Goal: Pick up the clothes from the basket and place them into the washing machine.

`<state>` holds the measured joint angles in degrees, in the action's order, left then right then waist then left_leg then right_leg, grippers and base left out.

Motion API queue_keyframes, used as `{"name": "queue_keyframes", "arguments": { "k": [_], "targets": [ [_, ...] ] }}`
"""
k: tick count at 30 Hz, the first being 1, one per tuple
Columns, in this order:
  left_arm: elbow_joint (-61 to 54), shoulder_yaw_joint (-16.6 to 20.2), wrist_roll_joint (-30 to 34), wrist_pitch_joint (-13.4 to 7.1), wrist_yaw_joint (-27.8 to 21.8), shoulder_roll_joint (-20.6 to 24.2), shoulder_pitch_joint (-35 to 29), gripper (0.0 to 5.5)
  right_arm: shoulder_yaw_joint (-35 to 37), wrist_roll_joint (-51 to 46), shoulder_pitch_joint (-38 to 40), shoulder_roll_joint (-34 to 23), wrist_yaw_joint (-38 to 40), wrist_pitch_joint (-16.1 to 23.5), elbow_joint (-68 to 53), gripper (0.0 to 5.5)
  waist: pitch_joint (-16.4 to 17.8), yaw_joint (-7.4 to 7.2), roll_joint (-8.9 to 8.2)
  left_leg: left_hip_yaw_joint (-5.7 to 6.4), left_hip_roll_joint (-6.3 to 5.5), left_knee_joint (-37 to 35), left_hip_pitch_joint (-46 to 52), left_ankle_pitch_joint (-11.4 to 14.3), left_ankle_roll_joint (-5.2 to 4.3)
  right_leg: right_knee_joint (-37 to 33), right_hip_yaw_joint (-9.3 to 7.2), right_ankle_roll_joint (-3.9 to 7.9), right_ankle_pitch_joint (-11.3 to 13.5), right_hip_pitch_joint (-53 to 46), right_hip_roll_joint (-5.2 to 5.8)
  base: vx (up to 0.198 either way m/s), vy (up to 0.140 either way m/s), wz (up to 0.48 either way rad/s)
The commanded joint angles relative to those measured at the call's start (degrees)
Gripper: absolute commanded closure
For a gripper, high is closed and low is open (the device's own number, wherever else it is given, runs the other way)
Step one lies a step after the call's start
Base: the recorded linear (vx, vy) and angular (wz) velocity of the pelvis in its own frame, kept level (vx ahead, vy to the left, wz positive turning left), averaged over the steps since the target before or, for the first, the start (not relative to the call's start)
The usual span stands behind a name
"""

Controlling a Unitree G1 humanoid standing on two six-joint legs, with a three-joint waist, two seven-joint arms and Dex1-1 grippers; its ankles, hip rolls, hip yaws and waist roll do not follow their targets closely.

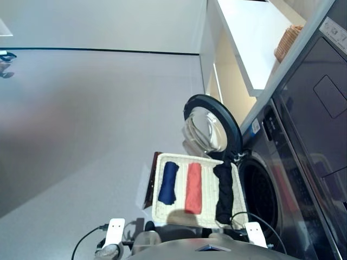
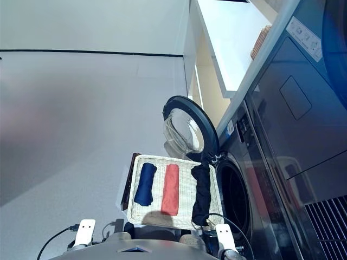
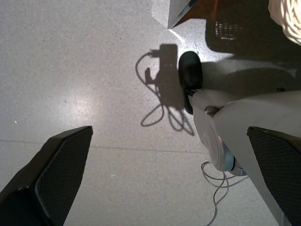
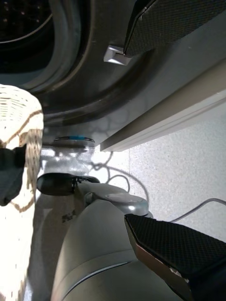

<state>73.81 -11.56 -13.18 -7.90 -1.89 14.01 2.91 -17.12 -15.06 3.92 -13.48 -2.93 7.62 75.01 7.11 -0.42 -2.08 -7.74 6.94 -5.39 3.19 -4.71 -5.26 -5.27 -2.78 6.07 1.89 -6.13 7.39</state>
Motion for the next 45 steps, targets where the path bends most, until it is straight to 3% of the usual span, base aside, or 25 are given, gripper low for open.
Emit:
{"name": "queue_keyframes", "arguments": {
  "k": [1, 8, 12, 19, 25, 28, 32, 36, 41, 45],
  "targets": [
    [2.65, -4.06, 3.42, -1.25, 0.34, -2.72, -6.65, 0.0, 1.83, -2.03, -6.17, -3.43, 0.39, 0.72, -0.08, 0.0, 4.28, 0.07, 3.26, -1.52, -3.42, 0.39, 5.18, 6.18, 2.76, 3.11, 0.15, 0.65, -2.08, 1.9, 0.31, 0.0, 0.0, 0.0],
    [1.64, -4.42, 3.47, -1.45, 1.31, -2.52, -7.48, 0.0, 2.15, -3.14, -6.78, -3.53, 0.73, 0.93, -0.72, 0.0, 4.81, 0.12, 3.34, -1.27, -3.22, 0.39, 4.85, 5.91, 2.6, 3.45, -0.13, 0.43, -2.46, 2.09, 0.05, 0.0, 0.0, 0.0],
    [-2.61, -4.73, -1.0, -2.95, 3.24, -2.81, -9.39, 0.0, 2.57, -6.76, -9.13, -3.7, 2.17, 2.1, -3.84, 0.0, 7.38, 0.16, 3.73, -0.93, -3.1, 0.74, 2.49, 5.0, 2.66, 5.54, -0.01, 0.24, -2.59, 5.21, -0.04, -0.109, -0.012, 0.0],
    [-23.7, -9.29, -10.22, -6.77, 7.7, -2.42, -13.57, 0.0, -0.54, -12.64, -12.01, -5.39, 6.1, 5.98, -26.79, 0.0, 13.65, -0.08, 4.35, -0.16, -3.14, 7.21, -5.91, 4.87, 2.49, 9.18, 0.14, -0.11, -2.15, 11.84, 0.27, -0.13, -0.025, 0.026],
    [-34.54, -13.0, -12.96, -7.27, 9.73, -1.81, -16.97, 0.0, -3.13, -13.87, -13.89, -6.84, 7.42, 7.78, -40.8, 0.0, 16.68, -0.42, 3.27, -0.51, -2.6, 13.29, -11.97, 6.32, 1.82, 12.01, 1.13, -0.51, -1.89, 16.68, -0.14, -0.081, -0.032, 0.024],
    [-37.59, -14.26, -14.56, -6.93, 11.5, -2.03, -19.14, 0.0, -3.8, -13.65, -15.12, -7.45, 9.19, 8.73, -49.73, 0.0, 18.04, -0.89, 2.82, -0.71, -2.26, 14.82, -14.85, 6.52, 1.97, 15.5, 1.99, -0.45, -2.27, 21.03, -0.71, -0.112, -0.003, -0.049],
    [-37.96, -18.18, -8.13, -7.6, 15.25, -2.52, -23.77, 0.0, -7.64, -12.91, -19.26, -7.56, 10.02, 10.55, -59.28, 0.0, 20.72, -1.62, 2.06, 0.11, -1.92, 19.07, -20.85, 7.29, 2.35, 21.41, 3.24, -0.46, -3.26, 27.77, -0.89, -0.162, -0.023, -0.062],
    [-38.42, -19.67, -6.55, -9.17, 18.99, -3.4, -27.14, 0.0, -11.03, -12.53, -25.44, -6.43, 12.04, 11.91, -64.46, 0.0, 22.65, -1.74, 1.6, 1.16, -1.54, 24.15, -27.56, 8.32, 2.48, 27.44, 3.67, -0.6, -4.62, 34.49, -1.01, -0.186, -0.052, 0.016],
    [-39.84, -20.84, -3.58, -10.1, 21.99, -2.55, -29.73, 0.0, -14.73, -11.44, -30.54, -4.2, 13.68, 12.97, -69.01, 0.0, 22.69, -2.12, 1.51, 1.98, -1.07, 30.23, -37.37, 9.13, 2.19, 33.52, 3.71, -0.7, -5.65, 43.65, -0.47, -0.112, -0.045, 0.037],
    [-41.61, -21.08, -1.99, -11.01, 24.97, -1.55, -32.55, 0.0, -17.61, -9.46, -36.12, -2.39, 15.24, 13.56, -70.5, 0.0, 22.69, -2.19, 1.82, 1.91, -0.68, 33.79, -44.21, 9.49, 2.25, 37.35, 4.18, -1.02, -5.99, 50.97, -0.87, -0.11, -0.002, 0.093]
  ]
}}
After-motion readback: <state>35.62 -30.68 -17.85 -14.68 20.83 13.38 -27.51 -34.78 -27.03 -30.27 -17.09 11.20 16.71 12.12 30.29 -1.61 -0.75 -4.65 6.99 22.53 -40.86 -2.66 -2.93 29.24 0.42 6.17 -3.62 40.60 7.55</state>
